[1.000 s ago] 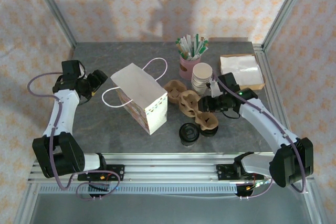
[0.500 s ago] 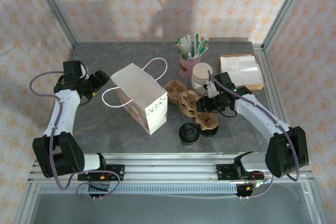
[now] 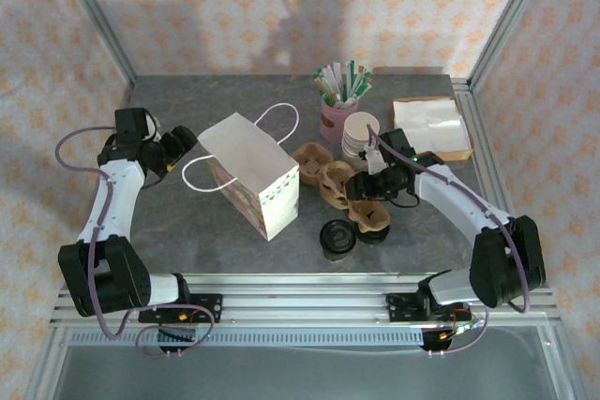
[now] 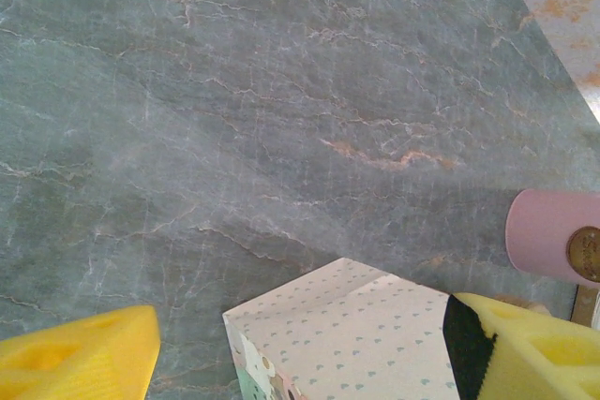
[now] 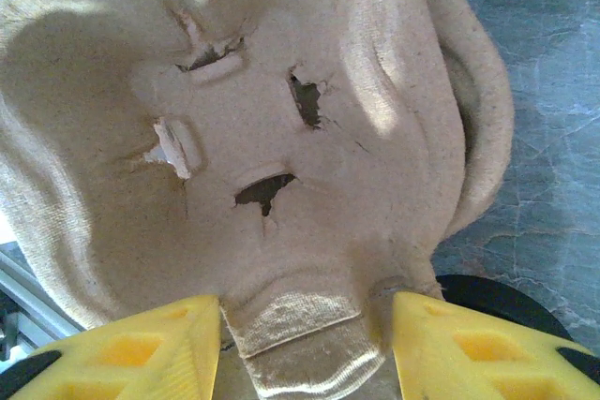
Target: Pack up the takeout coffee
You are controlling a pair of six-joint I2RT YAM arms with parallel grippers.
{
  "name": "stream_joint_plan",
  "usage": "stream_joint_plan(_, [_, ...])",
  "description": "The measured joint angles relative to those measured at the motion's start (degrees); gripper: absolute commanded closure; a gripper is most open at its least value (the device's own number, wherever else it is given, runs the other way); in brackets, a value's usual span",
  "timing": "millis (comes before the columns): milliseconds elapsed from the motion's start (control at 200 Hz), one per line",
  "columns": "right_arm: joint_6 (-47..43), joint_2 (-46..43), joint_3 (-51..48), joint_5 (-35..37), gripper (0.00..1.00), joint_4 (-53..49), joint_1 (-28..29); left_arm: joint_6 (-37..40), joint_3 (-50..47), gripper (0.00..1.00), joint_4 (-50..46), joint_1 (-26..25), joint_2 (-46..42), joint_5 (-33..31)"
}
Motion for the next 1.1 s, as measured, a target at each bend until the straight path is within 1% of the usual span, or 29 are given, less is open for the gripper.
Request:
stream_joint_plan(370, [-0.04,0.74,0.15,-0.5,0.49,0.0,0.0,0.0,0.0,0.19,0.0,0.0,0.02,0.17])
stream_joint_plan(545, [-0.07,1.01,0.26,-0.96,0.59,0.0,0.02,0.0,0.0,0.19,0.0,0.0,0.02,0.2])
stream_joint_plan(846, [-0.04,0.85,0.66,-1.09,0.64,-0.22,0.02,0.0,0.0,0.19,0.0,-0.11,0.02,0.22])
stream_joint_plan(1101, [0.09,-2.47,2.23,1.01,0.65,-2.19,0.02,0.0,0.0,0.19,0.0,-0.11,0.02,0.31])
